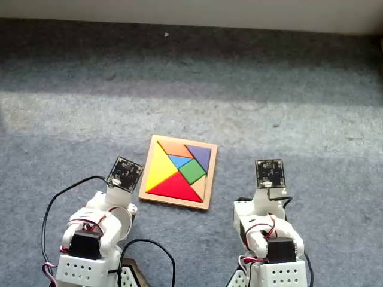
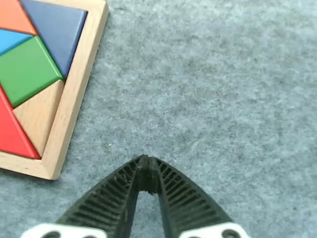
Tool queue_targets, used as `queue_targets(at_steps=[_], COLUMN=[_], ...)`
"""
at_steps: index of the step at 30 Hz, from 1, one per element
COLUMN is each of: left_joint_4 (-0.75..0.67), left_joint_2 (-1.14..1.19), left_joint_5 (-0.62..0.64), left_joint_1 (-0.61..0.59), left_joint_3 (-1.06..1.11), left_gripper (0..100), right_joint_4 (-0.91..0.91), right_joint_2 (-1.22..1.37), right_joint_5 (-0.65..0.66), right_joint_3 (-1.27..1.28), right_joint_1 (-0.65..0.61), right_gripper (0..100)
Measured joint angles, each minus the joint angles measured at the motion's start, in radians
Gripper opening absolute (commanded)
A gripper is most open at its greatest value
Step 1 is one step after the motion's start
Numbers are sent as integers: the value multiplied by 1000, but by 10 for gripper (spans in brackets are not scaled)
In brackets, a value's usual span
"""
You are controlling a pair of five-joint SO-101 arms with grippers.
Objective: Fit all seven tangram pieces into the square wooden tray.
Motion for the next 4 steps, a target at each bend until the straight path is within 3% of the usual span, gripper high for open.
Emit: queue_targets(at_steps=[4], left_joint_4=[0], left_joint_2=[0], left_joint_5=[0], left_joint_1=[0], left_joint_3=[0], left_gripper=[7], right_joint_4=[0], right_joint_2=[0], right_joint_5=[0], right_joint_3=[0], right_joint_1=[0], right_gripper=[6])
